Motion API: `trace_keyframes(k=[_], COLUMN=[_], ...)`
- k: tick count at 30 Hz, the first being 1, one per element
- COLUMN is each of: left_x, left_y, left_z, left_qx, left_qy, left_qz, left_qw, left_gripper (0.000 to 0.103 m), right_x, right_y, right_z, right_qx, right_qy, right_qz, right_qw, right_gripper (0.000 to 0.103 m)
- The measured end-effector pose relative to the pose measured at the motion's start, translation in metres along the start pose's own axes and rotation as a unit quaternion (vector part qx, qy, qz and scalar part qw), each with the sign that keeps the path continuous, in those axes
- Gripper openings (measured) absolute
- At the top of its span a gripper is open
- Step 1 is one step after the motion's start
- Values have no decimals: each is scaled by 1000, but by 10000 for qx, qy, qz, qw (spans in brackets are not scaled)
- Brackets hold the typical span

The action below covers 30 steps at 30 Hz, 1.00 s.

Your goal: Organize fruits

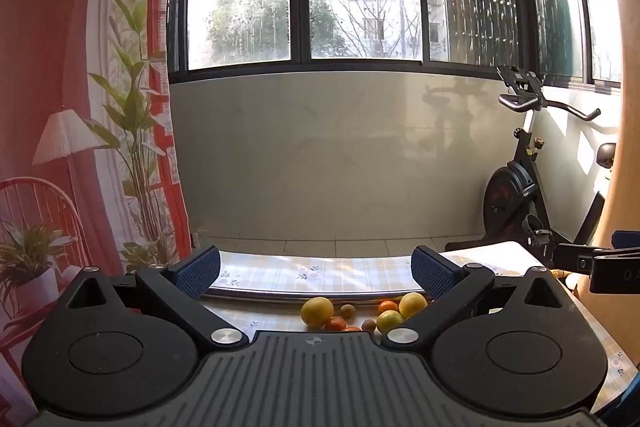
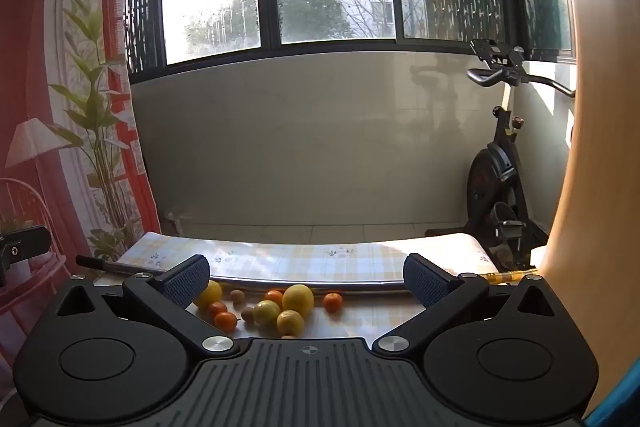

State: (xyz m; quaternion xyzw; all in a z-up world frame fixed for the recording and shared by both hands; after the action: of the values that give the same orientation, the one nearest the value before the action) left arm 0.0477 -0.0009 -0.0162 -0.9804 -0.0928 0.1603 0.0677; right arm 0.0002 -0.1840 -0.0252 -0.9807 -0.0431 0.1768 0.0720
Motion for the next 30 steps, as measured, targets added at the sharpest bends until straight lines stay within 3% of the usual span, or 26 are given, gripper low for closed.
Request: trace_keyframes(k=[30], left_x=[1], left_y=[-4], left_z=[1], left_qx=[-117], left_qy=[0], left_qz=[40], left_qw=[9999], left_gripper=[103], right_x=[-6], right_y=[-3], right_z=[-3], right_qx=[-98], right_qy=[58], right_qz=[-2], right_qw=[9999], right_gripper=[103])
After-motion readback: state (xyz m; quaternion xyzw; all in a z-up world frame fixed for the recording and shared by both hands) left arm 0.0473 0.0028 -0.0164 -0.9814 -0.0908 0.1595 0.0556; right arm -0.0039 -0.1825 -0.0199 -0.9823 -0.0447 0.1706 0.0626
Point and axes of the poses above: each gripper's, at about its wrist camera, not at the fingertips, and x roughly the way its jaws point, y to its right, z to its underside, the point moved 5 cm from there along x, roughly the way its jaws point, and after that the axes turned 12 degrees about -z, right-handed, at the moved point
